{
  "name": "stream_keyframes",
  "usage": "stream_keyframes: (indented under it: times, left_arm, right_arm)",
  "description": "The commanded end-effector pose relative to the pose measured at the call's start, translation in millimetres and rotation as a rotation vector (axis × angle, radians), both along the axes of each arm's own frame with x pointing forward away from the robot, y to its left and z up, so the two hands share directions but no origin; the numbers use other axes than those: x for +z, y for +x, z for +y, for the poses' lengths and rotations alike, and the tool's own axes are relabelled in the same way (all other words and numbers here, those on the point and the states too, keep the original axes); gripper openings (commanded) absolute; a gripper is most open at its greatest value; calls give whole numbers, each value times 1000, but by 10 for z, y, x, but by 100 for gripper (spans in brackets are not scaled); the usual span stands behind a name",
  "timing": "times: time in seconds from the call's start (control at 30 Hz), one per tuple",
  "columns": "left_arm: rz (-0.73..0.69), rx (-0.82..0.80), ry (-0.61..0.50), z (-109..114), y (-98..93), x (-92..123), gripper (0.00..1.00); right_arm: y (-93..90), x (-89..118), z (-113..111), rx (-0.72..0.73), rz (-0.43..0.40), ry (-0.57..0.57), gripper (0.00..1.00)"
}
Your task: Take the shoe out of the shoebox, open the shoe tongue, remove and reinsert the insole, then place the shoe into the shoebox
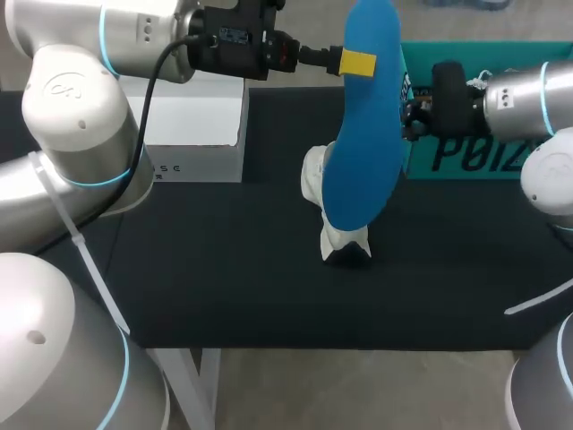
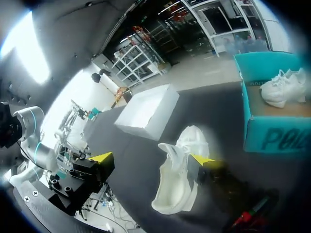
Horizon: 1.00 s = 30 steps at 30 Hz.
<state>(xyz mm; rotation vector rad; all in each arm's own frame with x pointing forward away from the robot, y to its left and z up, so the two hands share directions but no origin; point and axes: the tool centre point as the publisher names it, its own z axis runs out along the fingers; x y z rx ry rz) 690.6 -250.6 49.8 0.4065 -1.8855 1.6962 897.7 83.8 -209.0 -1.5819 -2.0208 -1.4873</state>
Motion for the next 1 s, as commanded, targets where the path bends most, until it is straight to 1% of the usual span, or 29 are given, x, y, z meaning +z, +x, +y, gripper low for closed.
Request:
stream_keyframes:
  times: [0.03, 0.1, 0.17, 0.23, 0.27, 0.3, 0.33, 0.43, 0.47, 0.5, 0.53, 0.57, 0.6, 0.63, 0.67, 0.83, 0.9, 1.0]
  left_arm:
    - [0, -1, 0, -9, 2, 3, 0]
    - [0, -1, 0, -9, 2, 3, 0]
    - [0, -1, 0, -9, 2, 3, 0]
    - [0, -1, 0, -9, 2, 3, 0]
    - [0, -1, 0, -9, 2, 3, 0]
    - [0, -1, 0, -9, 2, 3, 0]
    - [0, -1, 0, -9, 2, 3, 0]
    - [0, -1, 0, -9, 2, 3, 0]
    - [0, -1, 0, -9, 2, 3, 0]
    - [0, -1, 0, -9, 2, 3, 0]
    - [0, -1, 0, -9, 2, 3, 0]
    - [0, -1, 0, -9, 2, 3, 0]
    - [0, -1, 0, -9, 2, 3, 0]
    - [0, -1, 0, -9, 2, 3, 0]
    - [0, -1, 0, -9, 2, 3, 0]
    - [0, -1, 0, -9, 2, 3, 0]
    - [0, -1, 0, -9, 2, 3, 0]
    - [0, -1, 0, -9, 2, 3, 0]
  right_arm:
    - [-257, 48, -197, -74, -72, 475, 100]
    - [-285, 75, -237, -66, -52, 484, 100]
    - [-297, 108, -258, -64, -51, 492, 100]
    - [-303, 141, -277, -56, -44, 489, 100]
    - [-296, 216, -304, -35, -37, 466, 100]
    - [-296, 216, -304, -35, -37, 466, 100]
    - [-284, 256, -323, -38, -30, 418, 100]
    - [-267, 289, -359, -36, -8, 319, 100]
    - [-258, 299, -376, -3, 19, 227, 100]
    - [-258, 299, -376, -3, 19, 227, 100]
    - [-248, 308, -392, -7, 35, 159, 100]
    - [-235, 308, -414, 25, 75, 89, 100]
    - [-220, 322, -419, 38, 64, 99, 100]
    - [-215, 331, -430, 46, 73, 108, 100]
    - [-209, 345, -436, 60, 65, 141, 100]
    - [-195, 392, -451, 71, 57, 153, 100]
    - [-202, 399, -479, 67, 64, 121, 100]
    - [-193, 425, -532, 69, 49, 98, 100]
